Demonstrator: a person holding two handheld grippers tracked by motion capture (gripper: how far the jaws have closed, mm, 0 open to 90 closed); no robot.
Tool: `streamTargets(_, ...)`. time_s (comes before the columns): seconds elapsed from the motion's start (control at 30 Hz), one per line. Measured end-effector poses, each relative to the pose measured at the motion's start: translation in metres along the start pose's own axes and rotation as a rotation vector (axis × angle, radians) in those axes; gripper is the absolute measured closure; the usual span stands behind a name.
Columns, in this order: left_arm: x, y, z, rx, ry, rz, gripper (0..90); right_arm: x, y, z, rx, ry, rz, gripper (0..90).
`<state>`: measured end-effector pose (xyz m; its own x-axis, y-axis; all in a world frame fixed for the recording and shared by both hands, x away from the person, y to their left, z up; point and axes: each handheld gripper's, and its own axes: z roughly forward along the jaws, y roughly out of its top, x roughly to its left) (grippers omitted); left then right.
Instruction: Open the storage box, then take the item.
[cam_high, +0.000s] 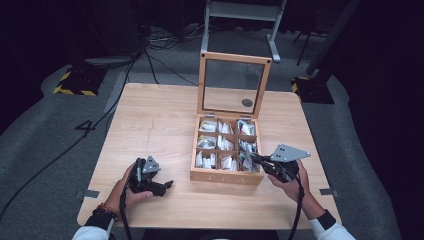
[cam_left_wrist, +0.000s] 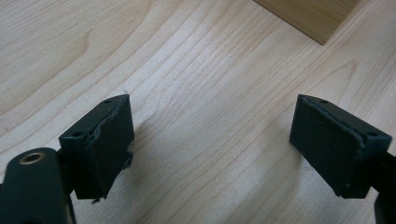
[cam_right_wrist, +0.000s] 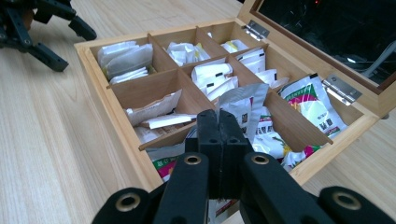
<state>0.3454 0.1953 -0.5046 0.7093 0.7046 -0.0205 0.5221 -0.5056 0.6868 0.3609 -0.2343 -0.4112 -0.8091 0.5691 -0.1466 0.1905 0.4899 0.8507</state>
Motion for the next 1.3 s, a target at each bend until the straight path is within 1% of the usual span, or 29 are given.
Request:
streamTargets(0.33, 0.0, 0.0, 0.0, 0.0, 0.0, 0.0, 14.1, -0.002, 0.006, -0.008, -0.052, 0.012, 0.005, 90.0)
streamTargets(0.37, 0.0, 0.0, 0.0, 0.0, 0.0, 0.0, 14.1, -0.003, 0.007, -0.009, -0.064, 0.019, 0.003, 90.0)
streamTargets(0.57, 0.0, 0.0, 0.0, 0.0, 0.0, 0.0, 14.1, -0.002, 0.009, -0.013, -0.084, 0.02, 0.0, 90.0)
streamTargets(0.67, 0.0, 0.0, 0.0, 0.0, 0.0, 0.0, 14.1, -0.002, 0.013, -0.02, -0.105, 0.021, -0.005, 90.0)
streamTargets(0.77, 0.0, 0.0, 0.0, -0.001, -0.001, 0.004, 14.1, -0.001, 0.015, -0.026, -0.129, 0.034, -0.011, 90.0)
streamTargets(0.87, 0.001, 0.0, 0.0, -0.001, -0.001, 0.005, 14.1, 0.001, 0.016, -0.03, -0.144, 0.05, -0.017, 90.0)
streamTargets(0.97, 0.0, 0.0, 0.0, -0.001, -0.003, 0.0, 14.1, 0.004, 0.017, -0.032, -0.15, 0.055, -0.026, 90.0)
streamTargets(1.0, 0.0, 0.0, 0.0, -0.001, -0.001, 0.0, 14.1, 0.007, 0.019, -0.035, -0.163, 0.07, -0.033, 90.0)
streamTargets(1.1, 0.0, 0.0, 0.0, -0.001, -0.001, 0.0, 14.1, 0.01, 0.02, -0.036, -0.168, 0.077, -0.036, 90.0)
streamTargets(1.13, 0.0, 0.0, 0.0, -0.001, 0.001, 0.005, 14.1, 0.013, 0.022, -0.038, -0.173, 0.088, -0.046, 90.0)
streamTargets(1.27, 0.001, 0.0, 0.0, -0.001, -0.002, 0.004, 14.1, 0.017, 0.023, -0.04, -0.175, 0.102, -0.052, 90.0)
streamTargets(1.3, 0.001, 0.0, 0.0, -0.002, -0.001, 0.007, 14.1, 0.02, 0.023, -0.04, -0.174, 0.107, -0.058, 90.0)
